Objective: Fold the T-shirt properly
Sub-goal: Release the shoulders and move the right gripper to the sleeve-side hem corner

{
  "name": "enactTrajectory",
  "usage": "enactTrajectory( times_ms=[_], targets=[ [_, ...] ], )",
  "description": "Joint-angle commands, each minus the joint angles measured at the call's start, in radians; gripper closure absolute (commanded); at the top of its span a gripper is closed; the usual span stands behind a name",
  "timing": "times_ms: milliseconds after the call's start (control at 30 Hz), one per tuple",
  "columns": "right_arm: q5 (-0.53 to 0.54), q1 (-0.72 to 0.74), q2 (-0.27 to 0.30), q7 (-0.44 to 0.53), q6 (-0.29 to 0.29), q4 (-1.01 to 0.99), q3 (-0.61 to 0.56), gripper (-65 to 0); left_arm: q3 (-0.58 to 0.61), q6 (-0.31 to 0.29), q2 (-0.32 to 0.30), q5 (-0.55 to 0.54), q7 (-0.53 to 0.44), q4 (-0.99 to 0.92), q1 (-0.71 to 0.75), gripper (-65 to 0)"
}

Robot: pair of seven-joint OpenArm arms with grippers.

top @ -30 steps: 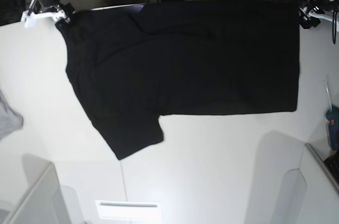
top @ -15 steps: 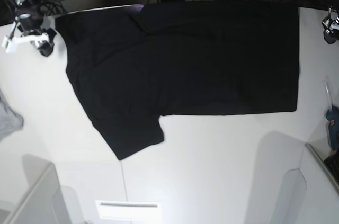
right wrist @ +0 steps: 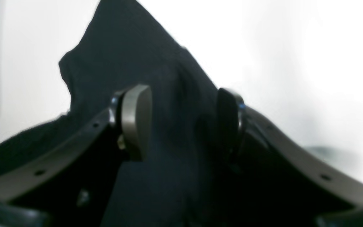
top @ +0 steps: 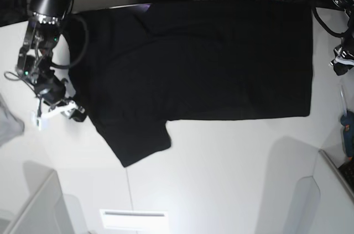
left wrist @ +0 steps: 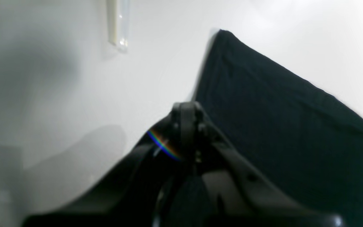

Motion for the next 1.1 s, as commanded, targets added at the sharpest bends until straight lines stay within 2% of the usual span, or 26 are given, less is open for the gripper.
enactTrajectory(
  times_ms=[0, 200, 333, 433, 500, 633, 767, 900, 1067],
  targets=[
    [0.01, 0.056, 0.024, 0.022, 0.002, -0.026, -0.013, -31.4, -0.007, -0.002, -0.024, 0.014, -0.02, 0.014, -0.022, 0.0],
    [0.01, 0.231, 0.079, 0.103, 0.002, -0.257, -0.171, -32.1, 0.034, -0.002, -0.024, 0.147, -0.02, 0.014, -0.042, 0.0],
    [0.01, 0.317, 0.084, 0.132, 0.002, -0.379, -0.25, -32.4, 0.036, -0.002, -0.024, 0.155, -0.02, 0.012, -0.04, 0.0],
    [0.01, 0.369, 0.082, 0.138, 0.002, -0.455, -0.295, -37.8, 0.036, -0.002, -0.024, 0.155, -0.02, 0.012, -0.04, -0.8],
    [0.01, 0.403, 0.08, 0.14, 0.002, -0.493, -0.326, -40.1, 0.036, -0.002, -0.024, 0.155, -0.02, 0.012, -0.04, -7.2],
    [0.01, 0.469, 0.08, 0.218, 0.002, -0.6, -0.425, -41.1, 0.036, 0.0, -0.024, 0.155, -0.02, 0.012, -0.042, -22.9],
    [0.012, 0.521, 0.08, 0.267, 0.004, -0.717, -0.51, -41.1, 0.036, 0.0, -0.024, 0.155, -0.02, 0.011, -0.042, -34.1],
    [0.012, 0.523, 0.079, 0.279, 0.091, -0.723, -0.574, -40.5, 0.036, 0.0, -0.025, 0.155, -0.02, -0.012, -0.045, -36.2],
    [0.012, 0.523, 0.077, 0.279, 0.099, -0.725, -0.634, -40.4, 0.036, 0.0, -0.053, 0.155, -0.02, -0.101, -0.069, -36.0]
  ],
)
